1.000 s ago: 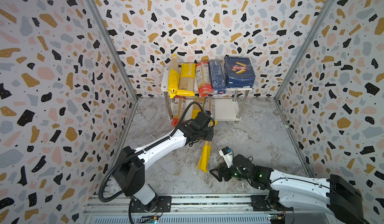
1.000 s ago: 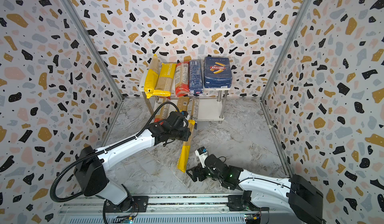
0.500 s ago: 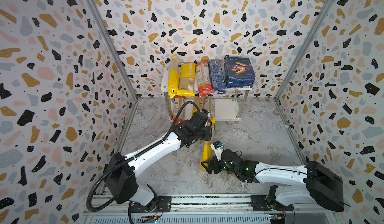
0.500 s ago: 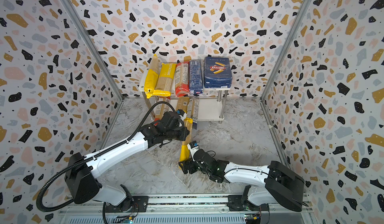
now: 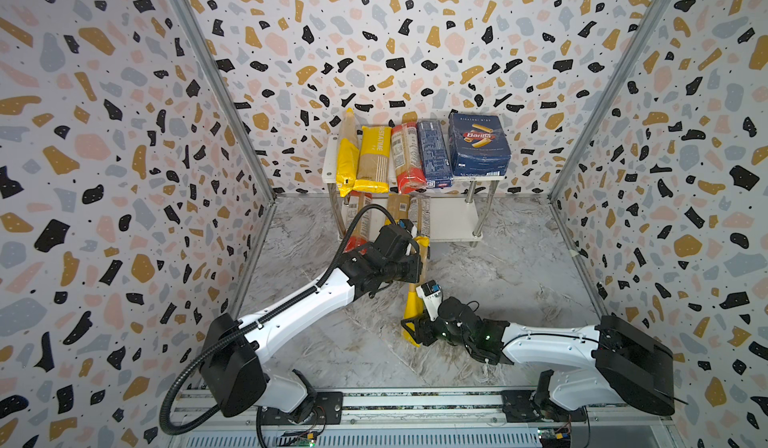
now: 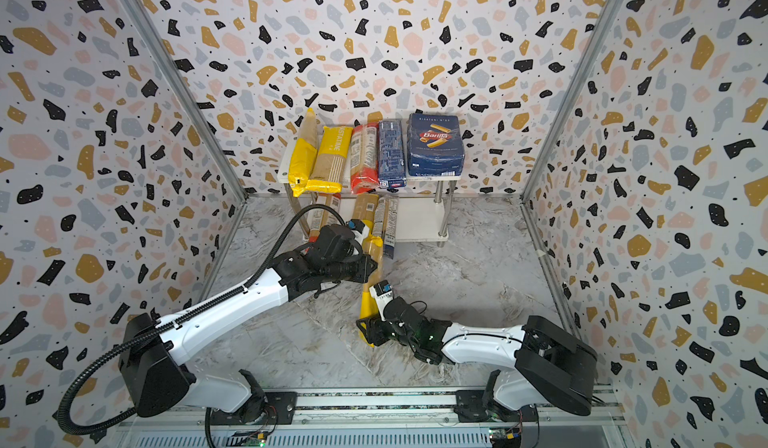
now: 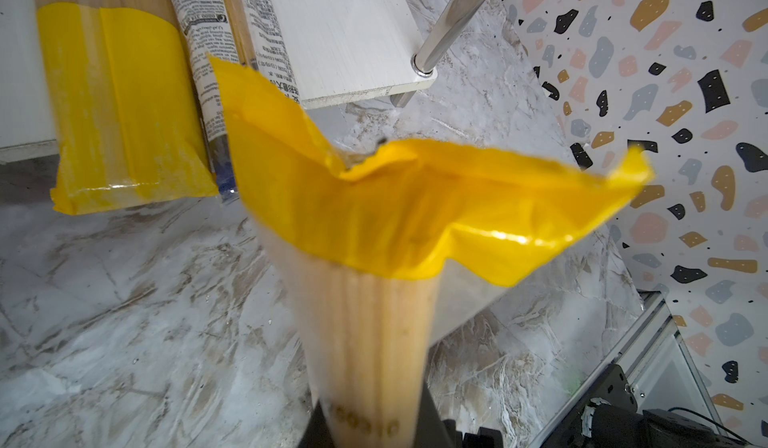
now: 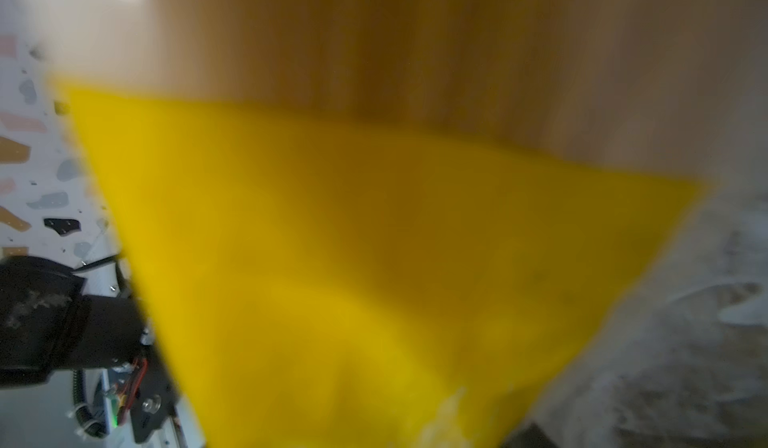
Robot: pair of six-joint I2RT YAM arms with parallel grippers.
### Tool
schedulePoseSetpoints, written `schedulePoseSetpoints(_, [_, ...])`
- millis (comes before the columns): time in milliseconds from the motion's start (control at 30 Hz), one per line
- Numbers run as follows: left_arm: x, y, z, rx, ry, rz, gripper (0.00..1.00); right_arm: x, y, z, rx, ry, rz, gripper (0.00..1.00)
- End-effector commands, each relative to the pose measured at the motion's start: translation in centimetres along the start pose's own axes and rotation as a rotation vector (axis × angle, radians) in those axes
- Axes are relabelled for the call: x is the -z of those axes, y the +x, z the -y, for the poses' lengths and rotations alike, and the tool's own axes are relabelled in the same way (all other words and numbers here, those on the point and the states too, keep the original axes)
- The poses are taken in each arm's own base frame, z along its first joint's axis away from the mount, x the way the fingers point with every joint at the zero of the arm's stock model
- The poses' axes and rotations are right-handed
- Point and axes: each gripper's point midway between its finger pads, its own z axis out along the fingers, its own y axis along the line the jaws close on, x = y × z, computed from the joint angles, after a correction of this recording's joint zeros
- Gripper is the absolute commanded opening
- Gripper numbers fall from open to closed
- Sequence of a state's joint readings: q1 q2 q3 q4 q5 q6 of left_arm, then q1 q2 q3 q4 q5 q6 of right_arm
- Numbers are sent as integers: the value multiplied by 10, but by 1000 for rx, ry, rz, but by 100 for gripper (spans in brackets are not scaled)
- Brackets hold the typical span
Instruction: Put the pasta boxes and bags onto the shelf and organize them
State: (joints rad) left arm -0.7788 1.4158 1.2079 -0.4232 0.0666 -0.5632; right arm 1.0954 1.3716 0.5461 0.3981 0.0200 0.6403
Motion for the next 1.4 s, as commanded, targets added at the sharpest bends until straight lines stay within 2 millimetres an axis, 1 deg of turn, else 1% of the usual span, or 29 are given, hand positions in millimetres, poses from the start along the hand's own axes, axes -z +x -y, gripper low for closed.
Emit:
schedulePoseSetpoints(0, [23,-38,27,15,121,148,0,3,-19,-19,17,-65,51,30])
schedulePoseSetpoints(200, [26,-37,24,19,114,162,0,15,-25,-31,47,-125,75,10])
schedulePoseSetpoints(300, [28,-38,19,25,102,171,0,24,-28,-38,49,-172,85,2])
schedulePoseSetpoints(333, [28,-38,18,24,96,170,0,27,-29,-41,47,-193,88,0])
schedulePoseSetpoints(433, [29,-38,12,22,71,179,1,34,-32,-45,21,-266,84,0])
schedulePoseSetpoints(467, [29,-38,10,19,65,180,6,36,-32,-46,10,-293,78,0])
schedulePoseSetpoints(533, [29,-39,6,20,48,187,19,39,-32,-45,-11,-325,65,0])
schedulePoseSetpoints(567, [29,-38,6,18,46,189,28,40,-31,-45,-19,-341,58,0])
schedulePoseSetpoints(600, [31,-39,5,21,46,193,39,41,-30,-46,-22,-357,51,0])
schedulePoseSetpoints(633, [32,-40,5,19,45,198,42,42,-29,-46,-27,-367,45,0])
schedulePoseSetpoints(667, [34,-41,7,14,54,206,42,44,-30,-48,-31,-383,44,0])
schedulePoseSetpoints(700, [36,-41,7,12,59,214,46,47,-31,-50,-34,-405,49,0])
schedulePoseSetpoints(733, [39,-44,6,11,55,226,53,50,-32,-52,-37,-426,52,0])
schedulePoseSetpoints(767, [40,-45,6,5,52,233,56,52,-34,-53,-41,-435,53,0])
schedulePoseSetpoints(800, [42,-45,5,2,45,239,56,54,-36,-55,-39,-444,57,0])
schedulePoseSetpoints(900, [46,-48,1,0,30,255,64,58,-41,-58,-28,-457,64,0])
schedulePoseSetpoints(967, [48,-50,-3,8,18,265,67,61,-43,-60,-24,-468,67,0])
schedulePoseSetpoints(1067, [54,-52,-7,7,1,279,73,65,-51,-54,-38,-460,80,0])
schedulePoseSetpoints(1133, [61,-53,-8,-6,-2,293,77,67,-55,-45,-52,-443,88,0])
schedulePoseSetpoints(1233, [78,-52,-9,-19,6,334,87,69,-65,-27,-75,-408,98,0])
schedulePoseSetpoints(1333, [95,-46,-15,-15,-4,369,99,65,-76,-7,-93,-353,84,0])
schedulePoseSetpoints(1367, [100,-43,-18,-10,-12,376,100,63,-80,0,-101,-334,75,0])
